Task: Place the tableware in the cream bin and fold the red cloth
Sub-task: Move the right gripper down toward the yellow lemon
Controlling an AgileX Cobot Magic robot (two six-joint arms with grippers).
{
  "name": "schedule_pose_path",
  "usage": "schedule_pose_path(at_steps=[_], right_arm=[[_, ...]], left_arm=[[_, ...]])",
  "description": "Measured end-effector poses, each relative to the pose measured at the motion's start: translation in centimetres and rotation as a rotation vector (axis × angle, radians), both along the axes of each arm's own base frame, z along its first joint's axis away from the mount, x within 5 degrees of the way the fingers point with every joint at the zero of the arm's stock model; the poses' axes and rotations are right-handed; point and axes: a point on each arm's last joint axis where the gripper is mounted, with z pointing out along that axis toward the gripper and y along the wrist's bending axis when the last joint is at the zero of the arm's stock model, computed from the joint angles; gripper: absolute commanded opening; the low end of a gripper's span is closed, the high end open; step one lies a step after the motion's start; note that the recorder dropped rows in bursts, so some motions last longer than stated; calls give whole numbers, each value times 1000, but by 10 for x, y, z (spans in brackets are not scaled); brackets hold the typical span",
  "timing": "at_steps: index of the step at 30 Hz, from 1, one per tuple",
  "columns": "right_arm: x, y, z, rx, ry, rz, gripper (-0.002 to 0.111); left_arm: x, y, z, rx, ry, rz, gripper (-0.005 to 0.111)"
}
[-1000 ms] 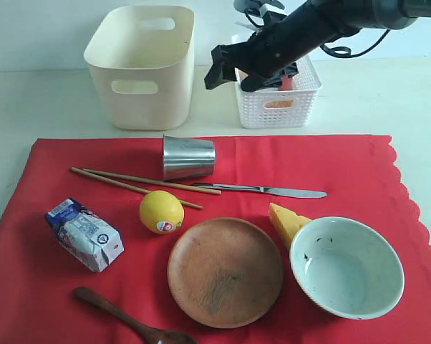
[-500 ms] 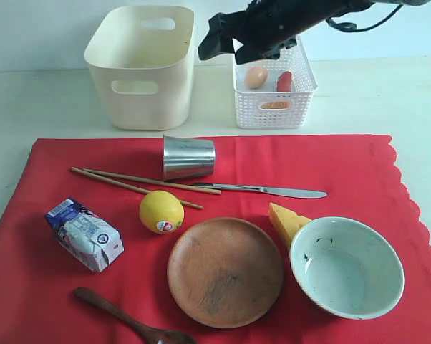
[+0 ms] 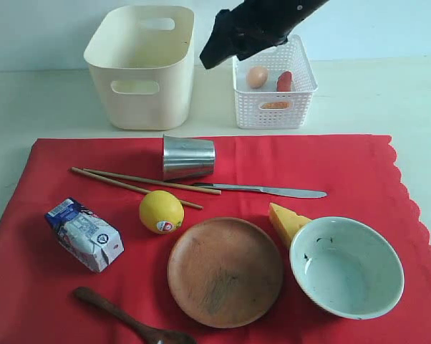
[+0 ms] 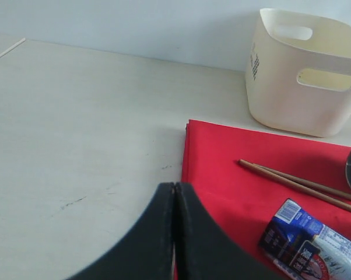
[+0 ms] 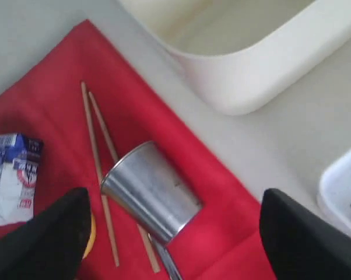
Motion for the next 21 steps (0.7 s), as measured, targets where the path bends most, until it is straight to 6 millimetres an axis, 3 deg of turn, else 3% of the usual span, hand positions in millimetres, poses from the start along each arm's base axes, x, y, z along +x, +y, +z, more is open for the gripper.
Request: schedule_pose_path(at_steps=[8, 13, 21], right_arm=[[-30, 45, -6, -106, 35, 139, 76], [-65, 87, -12, -220, 76, 210, 76], [-117, 126, -38, -352, 137, 293, 76]], left_arm=[[0, 0, 0, 0, 0, 0, 0], [0, 0, 0, 0, 0, 0, 0], [0, 0, 0, 0, 0, 0, 0]])
